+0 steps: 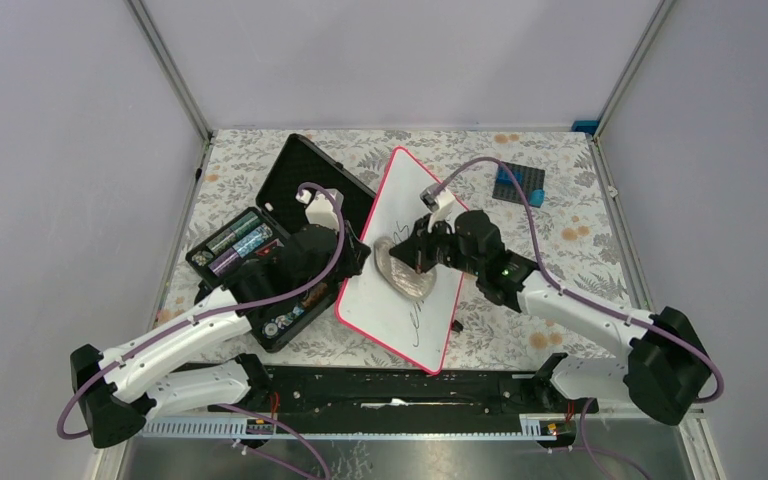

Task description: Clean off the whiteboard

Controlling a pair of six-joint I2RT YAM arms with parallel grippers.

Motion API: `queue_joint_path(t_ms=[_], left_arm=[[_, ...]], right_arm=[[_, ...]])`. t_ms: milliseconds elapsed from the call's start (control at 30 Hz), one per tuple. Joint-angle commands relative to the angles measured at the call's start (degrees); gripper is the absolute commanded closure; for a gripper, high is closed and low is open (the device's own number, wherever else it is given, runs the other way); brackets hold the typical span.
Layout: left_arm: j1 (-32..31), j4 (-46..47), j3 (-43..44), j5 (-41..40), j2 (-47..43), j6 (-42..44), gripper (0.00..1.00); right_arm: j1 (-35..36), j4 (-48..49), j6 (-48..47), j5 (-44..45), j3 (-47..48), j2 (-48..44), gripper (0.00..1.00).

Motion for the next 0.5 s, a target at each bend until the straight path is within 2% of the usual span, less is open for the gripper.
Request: queue_joint_path(t_ms=[0,100,233,467], left_arm=[[-1.37,2.95,0.15,3.69,-0.53,0.49,1.00],[-1.43,2.95,0.24,3.61,-0.51,0.69,1.00],[-1.44,2.94,0.15,3.34,-0.89,1.01,1.00],[-1.41,2.93,-0.50,2.28,-1.93,1.37,1.00]], right_arm=[[0.40,5.11,-0.91,-2.08,7.92,5.03,1.00],[0.00,5.04,-1.66,1.47,6.52,6.85,1.00],[-1.55,5.08,-1.67,3.14,-0.08,6.40,1.00],[-4.45,3.64,0.14,5.37,-13.53,0.25,1.00]])
